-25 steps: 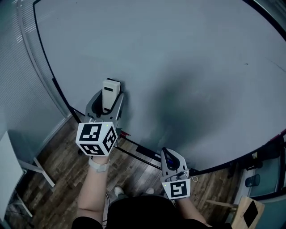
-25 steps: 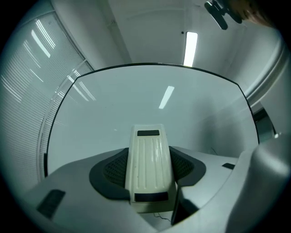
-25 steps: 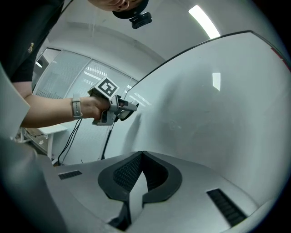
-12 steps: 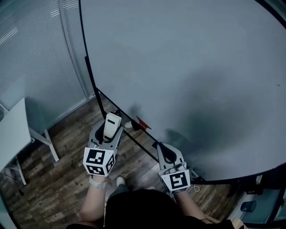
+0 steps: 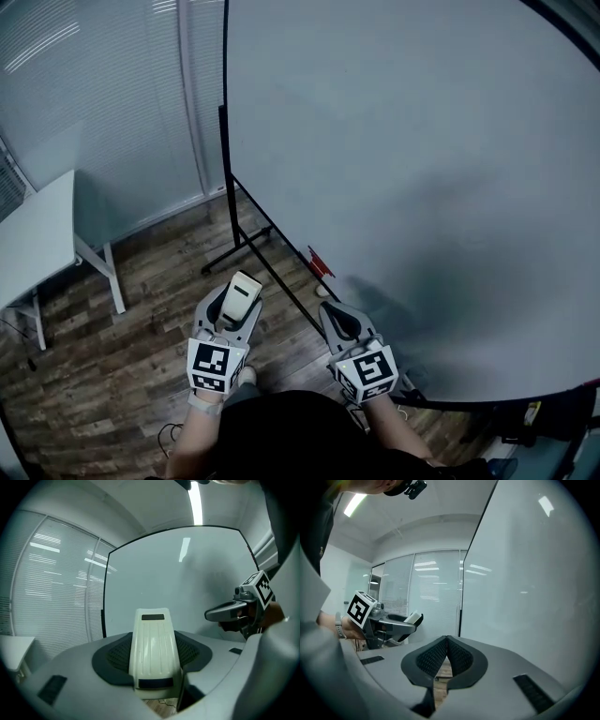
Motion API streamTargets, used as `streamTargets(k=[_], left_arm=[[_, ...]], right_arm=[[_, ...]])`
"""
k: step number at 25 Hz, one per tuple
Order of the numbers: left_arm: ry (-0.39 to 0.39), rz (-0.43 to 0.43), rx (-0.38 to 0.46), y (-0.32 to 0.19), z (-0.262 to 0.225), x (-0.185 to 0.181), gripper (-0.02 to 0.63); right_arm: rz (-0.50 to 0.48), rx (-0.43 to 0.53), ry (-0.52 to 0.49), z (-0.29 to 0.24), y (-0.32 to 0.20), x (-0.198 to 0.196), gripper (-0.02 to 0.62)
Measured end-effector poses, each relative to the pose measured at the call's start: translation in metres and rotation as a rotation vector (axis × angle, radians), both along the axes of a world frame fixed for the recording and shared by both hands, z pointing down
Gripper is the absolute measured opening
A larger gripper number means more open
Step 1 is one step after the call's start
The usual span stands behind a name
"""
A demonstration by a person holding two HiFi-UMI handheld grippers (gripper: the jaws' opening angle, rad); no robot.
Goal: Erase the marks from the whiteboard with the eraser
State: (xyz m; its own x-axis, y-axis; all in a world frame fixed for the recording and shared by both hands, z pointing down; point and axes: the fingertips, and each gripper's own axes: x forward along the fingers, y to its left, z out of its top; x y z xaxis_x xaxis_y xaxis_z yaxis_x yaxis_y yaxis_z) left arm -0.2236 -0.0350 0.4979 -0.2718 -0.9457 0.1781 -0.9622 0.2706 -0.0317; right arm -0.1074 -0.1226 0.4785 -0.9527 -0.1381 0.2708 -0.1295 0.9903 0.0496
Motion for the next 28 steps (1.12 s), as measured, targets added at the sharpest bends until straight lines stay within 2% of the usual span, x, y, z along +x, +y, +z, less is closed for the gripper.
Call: streamTargets(k=[6,12,28], left_arm=[[-0.004,-0.028,0.002,0.016,0.000,-0.003,0.264],[0.029,-0.041,0.030,0.019,0.000,0.000,0.264],[-0.006,-0.014,0.015,0.000,-0.005,0.001,0.265]], right_arm=[[-0.046,0.005,0.012,0.003,0.007,-0.009,0.029],[-0.078,0.013,0.016,0.004,0.012,-0.012,0.029],[-0.061,-0.006,0.005,0.000,-0.004,-0.012,0.029]])
